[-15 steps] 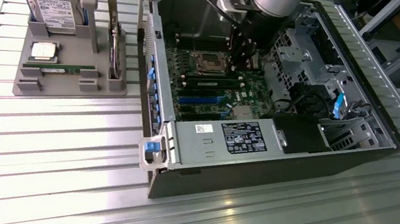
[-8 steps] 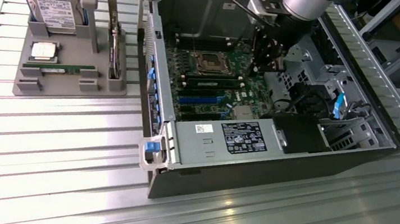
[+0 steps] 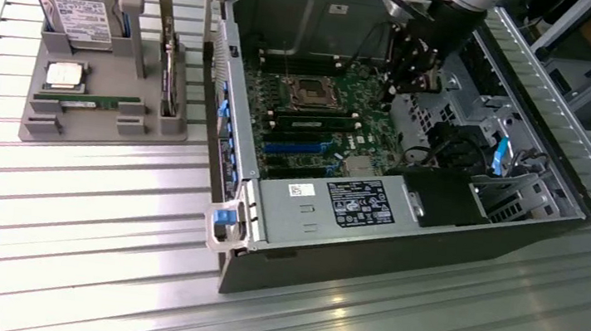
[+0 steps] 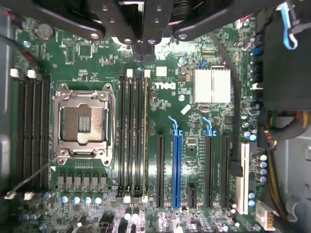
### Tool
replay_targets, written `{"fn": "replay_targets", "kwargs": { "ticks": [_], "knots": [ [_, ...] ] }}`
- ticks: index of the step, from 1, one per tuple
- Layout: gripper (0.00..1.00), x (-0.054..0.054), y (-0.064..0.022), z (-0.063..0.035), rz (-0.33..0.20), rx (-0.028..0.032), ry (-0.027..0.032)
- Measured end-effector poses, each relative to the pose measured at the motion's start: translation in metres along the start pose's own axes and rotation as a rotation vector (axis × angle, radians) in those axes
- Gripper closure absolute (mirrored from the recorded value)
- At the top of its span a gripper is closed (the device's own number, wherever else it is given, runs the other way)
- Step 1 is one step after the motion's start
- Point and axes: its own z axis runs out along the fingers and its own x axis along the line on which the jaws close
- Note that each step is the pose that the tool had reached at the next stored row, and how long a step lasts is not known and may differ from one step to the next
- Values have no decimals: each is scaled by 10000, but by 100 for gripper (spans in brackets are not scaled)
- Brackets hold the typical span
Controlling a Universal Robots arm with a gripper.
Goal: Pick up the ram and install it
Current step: 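Insert the ram into the slot, then press down the ram until it locks into place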
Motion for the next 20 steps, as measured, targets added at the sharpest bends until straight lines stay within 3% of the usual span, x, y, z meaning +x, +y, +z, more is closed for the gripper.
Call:
{"fn": "replay_targets", "kwargs": {
  "ticks": [3, 10, 15, 16, 20],
  "knots": [
    [89, 2, -135, -26, -1, -16, 2],
    [89, 11, -125, -313, -1, -17, 1],
    [89, 11, -124, -333, -2, -16, -9],
    [89, 10, -102, -309, -2, -17, -4],
    [89, 3, 120, -167, -1, -16, -6]
  ]
}}
